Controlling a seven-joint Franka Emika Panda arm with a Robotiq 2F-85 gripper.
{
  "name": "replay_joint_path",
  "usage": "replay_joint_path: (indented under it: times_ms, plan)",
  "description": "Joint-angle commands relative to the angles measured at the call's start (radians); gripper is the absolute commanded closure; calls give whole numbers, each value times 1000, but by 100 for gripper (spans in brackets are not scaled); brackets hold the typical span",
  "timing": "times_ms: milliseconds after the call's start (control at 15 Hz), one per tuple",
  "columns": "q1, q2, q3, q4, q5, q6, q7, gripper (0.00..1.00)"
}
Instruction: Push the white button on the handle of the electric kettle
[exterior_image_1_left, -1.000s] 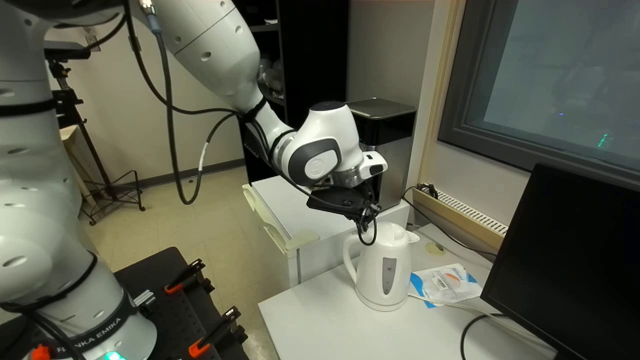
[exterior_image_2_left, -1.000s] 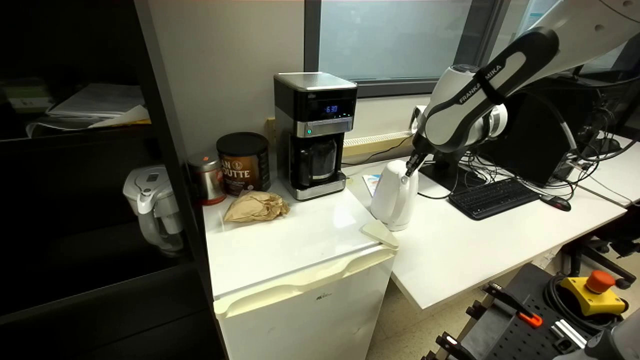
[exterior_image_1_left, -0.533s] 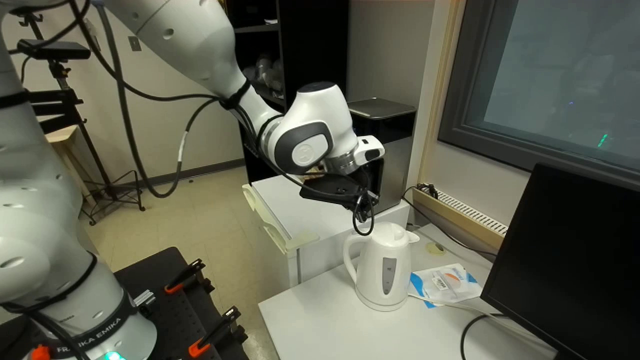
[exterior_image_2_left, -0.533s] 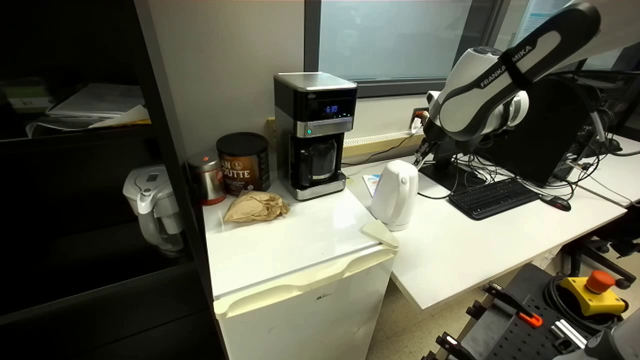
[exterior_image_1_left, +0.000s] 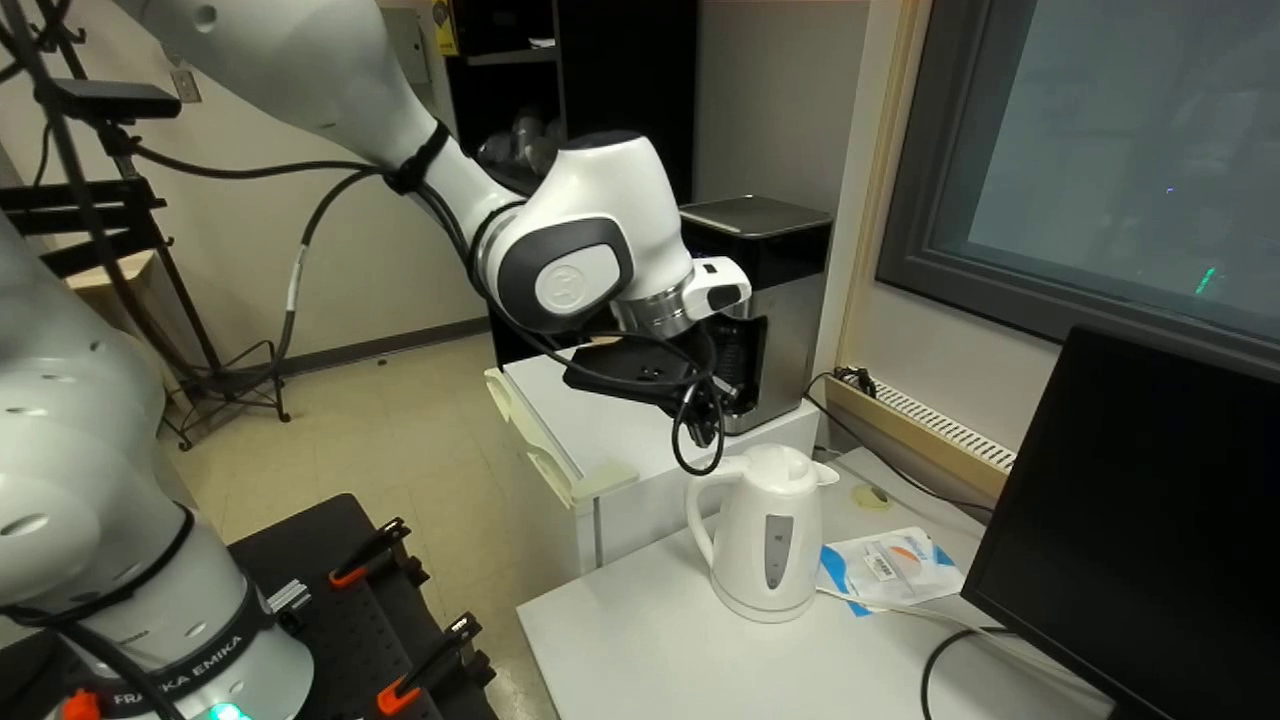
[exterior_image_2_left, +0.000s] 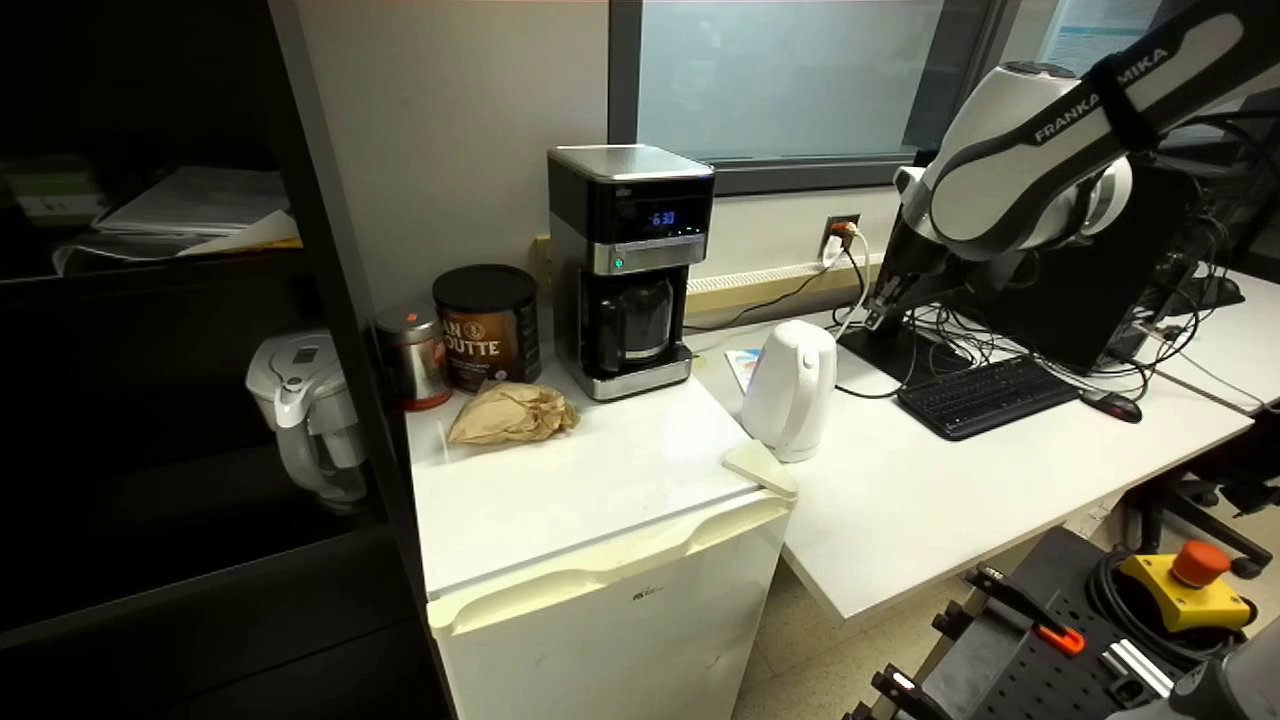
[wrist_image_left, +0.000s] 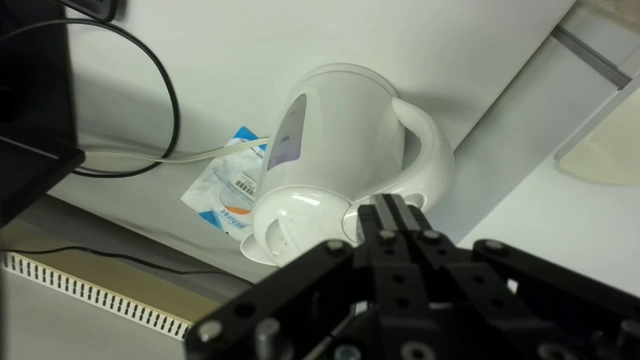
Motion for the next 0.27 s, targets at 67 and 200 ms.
replay_joint_path:
  times_ms: [67, 200]
  plan:
    - [18, -96, -38, -66, -1, -30, -32, 99]
    - [18, -117, -46, -82, -10, -31, -31, 99]
